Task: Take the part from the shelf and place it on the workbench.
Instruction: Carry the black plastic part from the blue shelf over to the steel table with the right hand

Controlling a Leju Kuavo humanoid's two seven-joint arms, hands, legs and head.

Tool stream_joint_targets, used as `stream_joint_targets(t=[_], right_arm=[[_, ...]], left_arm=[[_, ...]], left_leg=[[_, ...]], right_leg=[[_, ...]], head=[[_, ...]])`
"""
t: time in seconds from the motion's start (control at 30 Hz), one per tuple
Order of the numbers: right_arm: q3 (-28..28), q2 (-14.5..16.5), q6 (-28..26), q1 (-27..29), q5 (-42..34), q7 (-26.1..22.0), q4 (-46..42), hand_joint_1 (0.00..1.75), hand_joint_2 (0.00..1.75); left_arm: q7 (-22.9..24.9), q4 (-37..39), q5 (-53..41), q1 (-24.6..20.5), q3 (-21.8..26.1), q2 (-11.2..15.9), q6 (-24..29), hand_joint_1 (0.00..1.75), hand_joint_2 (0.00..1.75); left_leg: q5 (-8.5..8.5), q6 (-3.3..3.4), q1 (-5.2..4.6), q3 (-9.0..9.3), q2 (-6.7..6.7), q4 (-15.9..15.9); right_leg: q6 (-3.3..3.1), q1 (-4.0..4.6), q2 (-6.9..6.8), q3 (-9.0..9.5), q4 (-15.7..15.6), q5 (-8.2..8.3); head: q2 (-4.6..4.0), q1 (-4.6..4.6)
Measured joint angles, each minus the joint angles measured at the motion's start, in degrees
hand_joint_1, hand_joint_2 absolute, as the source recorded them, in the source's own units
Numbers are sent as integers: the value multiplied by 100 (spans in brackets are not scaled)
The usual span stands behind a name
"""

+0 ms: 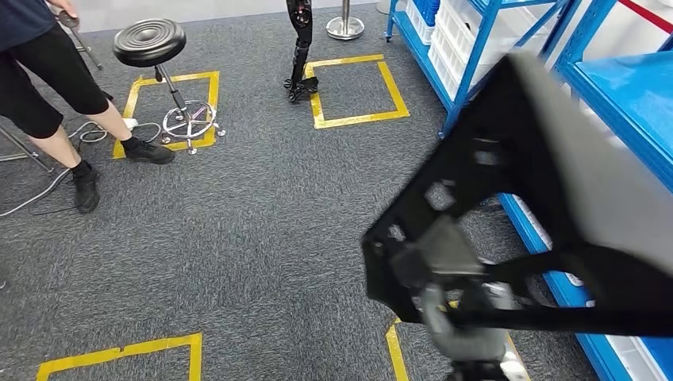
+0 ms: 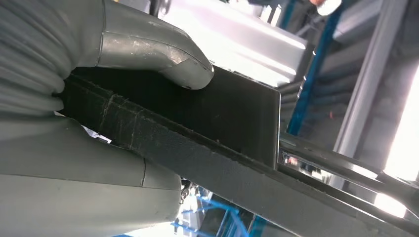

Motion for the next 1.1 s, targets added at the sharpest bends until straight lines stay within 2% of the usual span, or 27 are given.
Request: stream_joint_targets(t=[0.03, 0.07, 0.13, 0.17, 0.2, 0.23, 0.27, 0.3, 0.37, 0.43, 0.5, 0.53, 0.6, 0.63, 0.67, 0.7, 0.73, 0.77, 0.8, 0.83, 0.87, 0.9, 0.97, 1.0, 1.03, 1.07, 1.1], right_arm=[[-196, -37, 66, 134, -101, -112, -110, 175, 175], [-379, -53, 128, 248, -136, -181, -220, 175, 175], [-640, -45, 252, 414, -53, -201, -389, 175, 175], [-718, -31, 311, 457, 27, -186, -441, 175, 175], [-757, -11, 361, 466, 113, -157, -465, 175, 175], [-771, 13, 393, 442, 191, -120, -471, 175, 175], [-771, 44, 410, 392, 256, -79, -468, 175, 175], [-767, 75, 420, 322, 311, -31, -461, 175, 175], [-740, 128, 425, 126, 382, 57, -428, 175, 175], [-657, 155, 413, -109, 423, 145, -368, 175, 175], [-548, 168, 390, -311, 452, 218, -299, 175, 175], [-507, 173, 378, -388, 465, 245, -266, 175, 175], [-451, 178, 350, -484, 482, 273, -218, 175, 175], [-436, 174, 338, -506, 489, 280, -196, 175, 175], [-422, 167, 324, -514, 494, 284, -174, 175, 175], [-408, 160, 307, -515, 497, 289, -150, 175, 175], [-392, 154, 285, -513, 501, 296, -127, 175, 175], [-376, 151, 255, -512, 505, 303, -108, 175, 175], [-364, 149, 220, -512, 514, 308, -98, 175, 175], [-356, 146, 188, -515, 527, 313, -93, 175, 175], [-350, 145, 162, -519, 541, 319, -91, 175, 175], [-344, 144, 143, -526, 554, 327, -91, 175, 175], [-334, 140, 120, -542, 568, 353, -90, 175, 175], [-332, 135, 109, -556, 571, 371, -90, 175, 175], [-332, 131, 100, -576, 572, 389, -89, 175, 175], [-332, 126, 91, -596, 571, 413, -89, 175, 175], [-333, 123, 84, -614, 569, 435, -89, 175, 175]], left_arm=[[30, 1, -79, 7, -56, -56, 29, 0, 175], [33, 2, -125, 6, -104, -96, 49, 0, 175], [-17, 3, -140, -20, -167, -158, 62, 0, 175], [-52, 3, -124, -37, -183, -169, 58, 0, 175], [-87, 3, -101, -51, -191, -175, 46, 0, 175], [-114, 3, -73, -60, -195, -171, 29, 0, 175], [-136, 3, -41, -64, -195, -161, 9, 0, 175], [-158, 3, -6, -66, -194, -145, -17, 0, 175], [-232, 1, 79, -79, -188, -92, -86, 0, 175], [-382, -7, 170, -108, -166, -21, -206, 0, 175], [-514, -11, 225, -120, -143, 42, -323, 0, 175], [-543, -11, 239, -117, -135, 66, -356, 0, 175], [-560, -13, 243, -118, -125, 100, -387, 0, 175], [-560, -13, 244, -121, -121, 109, -398, 0, 175], [-558, -13, 242, -124, -120, 116, -406, 0, 175], [-557, -13, 242, -125, -119, 119, -415, 0, 175], [-558, -13, 242, -119, -118, 120, -428, 0, 175], [-561, -13, 242, -112, -117, 122, -440, 0, 175], [-567, -13, 242, -104, -114, 123, -452, 0, 175], [-574, -13, 243, -99, -111, 125, -461, 0, 175], [-582, -13, 244, -98, -108, 128, -464, 0, 175], [-588, -13, 245, -98, -105, 132, -465, 0, 175], [-594, -12, 251, -88, -101, 143, -464, 0, 175], [-593, -11, 258, -72, -99, 147, -464, 0, 175], [-590, -9, 268, -53, -96, 154, -461, 0, 175], [-585, -8, 277, -37, -94, 157, -456, 0, 175], [-579, -7, 284, -31, -91, 158, -450, 0, 175]], left_leg=[[-27, -26, -7, -23, 99, 38], [-117, -50, -16, -78, 275, 159], [-493, -87, -16, -325, 713, 752], [-698, -104, 2, -501, 823, 1152], [-833, -117, 18, -647, 870, 1488], [-865, -126, 28, -710, 886, 1653], [-789, -129, 31, -655, 898, 1588], [-634, -123, 30, -487, 932, 1307], [-335, -85, -4, -36, 1179, 528], [-233, -21, -54, 164, 1333, 123], [-215, 51, -80, 135, 1197, 72], [-192, 89, -73, 136, 1118, 44], [-139, 170, -35, 148, 963, -15], [-120, 197, -20, 146, 883, -29], [-107, 216, -16, 132, 795, -32], [-99, 223, -16, 118, 699, -31], [-91, 224, -16, 109, 601, -30], [-82, 219, -15, 105, 506, -29], [-73, 209, -12, 104, 412, -28], [-62, 192, -7, 104, 320, -26], [-50, 169, -10, 100, 235, -21], [-41, 143, -17, 91, 161, -15], [-16, 82, -32, 59, 51, -19], [1, 48, -31, 41, 2, -29], [9, 21, -25, 26, 13, -24], [-28, -6, -32, -2, 137, 26], [-133, -28, -40, -70, 329, 173]], right_leg=[[-38, -10, -63, 22, -10, 16], [-77, -22, -131, 43, -22, 30], [-126, -10, -267, 56, -31, 34], [-140, 6, -341, 56, -30, 30], [-144, 20, -417, 56, -29, 27], [-147, 27, -491, 56, -28, 23], [-150, 29, -562, 61, -27, 19], [-150, 29, -631, 71, -27, 12], [-132, 59, -753, 96, -20, -12], [-92, 107, -865, 106, -14, -35], [-44, 124, -1000, 119, -30, -45], [-16, 115, -979, 113, -15, -63], [6, 91, -680, -14, 259, -219], [-8, 75, -468, -178, 579, -363], [-29, 69, -330, -382, 982, -525], [-35, 66, -271, -584, 1368, -653], [-18, 65, -251, -725, 1612, -707], [21, 61, -238, -760, 1629, -662], [76, 53, -218, -677, 1408, -529], [131, 38, -157, -504, 1015, -347], [163, 23, -44, -316, 594, -183], [157, 11, 39, -171, 265, -60], [70, 24, 106, -46, 6, 30], [16, 34, 43, -34, -1, 51], [-29, 26, -16, -22, -8, 71], [-67, 14, -77, -15, -18, 89], [-107, 0, -147, -13, -30, 103]], head=[[0, -1], [0, -10], [0, -27], [0, -32], [0, -32], [0, -34], [0, -36], [0, -37], [0, -37], [0, -25], [0, -18], [0, -17], [0, -11], [0, 0], [0, 7], [0, 19], [0, 21], [0, 21], [0, 21], [0, 21], [0, 22], [0, 22], [0, 19], [0, 20], [0, 17], [0, 10], [0, -6]])
